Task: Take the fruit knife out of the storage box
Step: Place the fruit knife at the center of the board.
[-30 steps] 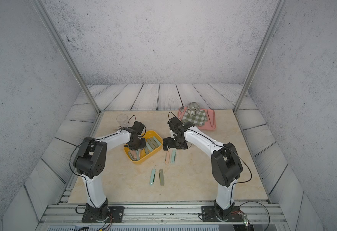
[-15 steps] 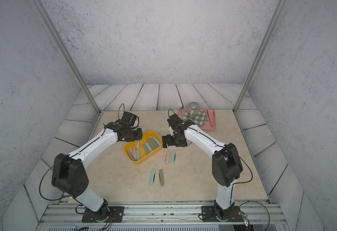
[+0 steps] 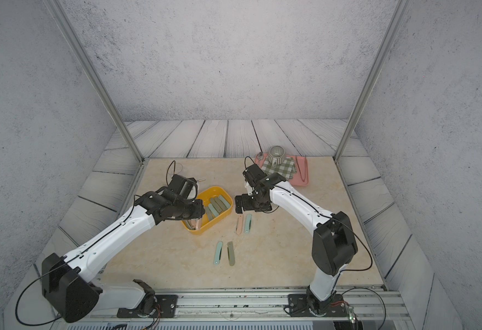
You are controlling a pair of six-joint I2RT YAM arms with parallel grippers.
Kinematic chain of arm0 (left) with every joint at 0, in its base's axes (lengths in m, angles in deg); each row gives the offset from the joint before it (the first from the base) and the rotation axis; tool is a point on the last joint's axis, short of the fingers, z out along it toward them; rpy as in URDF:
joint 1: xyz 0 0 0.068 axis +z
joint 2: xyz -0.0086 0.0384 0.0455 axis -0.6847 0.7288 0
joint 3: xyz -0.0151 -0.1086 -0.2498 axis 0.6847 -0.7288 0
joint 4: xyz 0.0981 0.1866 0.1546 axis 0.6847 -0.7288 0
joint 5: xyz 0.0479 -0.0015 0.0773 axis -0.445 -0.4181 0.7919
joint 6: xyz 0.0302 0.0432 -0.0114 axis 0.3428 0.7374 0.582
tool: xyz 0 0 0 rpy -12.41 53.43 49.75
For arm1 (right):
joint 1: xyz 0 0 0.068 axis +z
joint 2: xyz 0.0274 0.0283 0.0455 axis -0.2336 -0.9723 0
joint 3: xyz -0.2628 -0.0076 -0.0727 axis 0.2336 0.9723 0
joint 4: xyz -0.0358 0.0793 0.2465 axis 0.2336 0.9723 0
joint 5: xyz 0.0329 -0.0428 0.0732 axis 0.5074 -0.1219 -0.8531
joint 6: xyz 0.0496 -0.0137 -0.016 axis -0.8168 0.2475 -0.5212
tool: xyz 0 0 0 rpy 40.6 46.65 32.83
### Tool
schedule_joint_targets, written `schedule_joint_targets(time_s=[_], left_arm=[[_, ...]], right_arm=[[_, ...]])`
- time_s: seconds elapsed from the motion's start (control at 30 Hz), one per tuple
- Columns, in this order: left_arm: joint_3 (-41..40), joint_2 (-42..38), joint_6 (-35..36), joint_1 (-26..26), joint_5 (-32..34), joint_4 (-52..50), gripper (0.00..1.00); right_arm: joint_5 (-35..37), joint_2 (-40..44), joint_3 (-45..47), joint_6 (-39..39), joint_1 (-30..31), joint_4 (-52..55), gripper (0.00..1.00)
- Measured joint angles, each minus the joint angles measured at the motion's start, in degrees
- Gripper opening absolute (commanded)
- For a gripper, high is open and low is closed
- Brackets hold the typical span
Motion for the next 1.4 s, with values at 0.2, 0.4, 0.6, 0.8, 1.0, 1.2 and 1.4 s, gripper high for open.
schedule_joint_targets(time_s=[0.2, 0.4, 0.6, 0.8, 1.0, 1.2, 1.4], left_arm=[[-4.57, -3.02, -2.69, -2.93, 0.48, -0.42, 0.00], [-7.50, -5.16, -5.38, -6.16, 1.97, -0.59, 0.00], [-11.93, -6.91, -8.92, -9.57, 3.06, -0.13, 0.00], [-16.15, -7.74, -12.11, -11.89, 4.09, 1.11, 0.00], [-18.03, -7.72, -13.51, -13.03, 4.04, 3.76, 0.00], [-22.03, -7.72, -14.78, -13.79, 4.13, 6.93, 0.00], [-23.65, -4.09, -15.02, -14.10, 4.76, 10.40, 0.00]], right_arm=[[-0.02, 2.29, 2.82, -1.14, 0.00, -1.27, 0.99], [-0.96, 3.67, 5.40, -2.14, 0.00, -3.13, 0.99], [-2.08, 4.92, 8.13, -2.84, 0.00, -5.25, 0.99], [-2.78, 6.51, 11.32, -3.13, 0.00, -6.97, 0.99], [-3.43, 8.63, 13.57, -4.83, 0.00, -7.93, 0.99], [-4.13, 9.64, 13.57, -5.64, 0.00, -8.26, 0.99], [-4.35, 9.97, 13.60, -5.64, 0.00, -8.31, 0.99]])
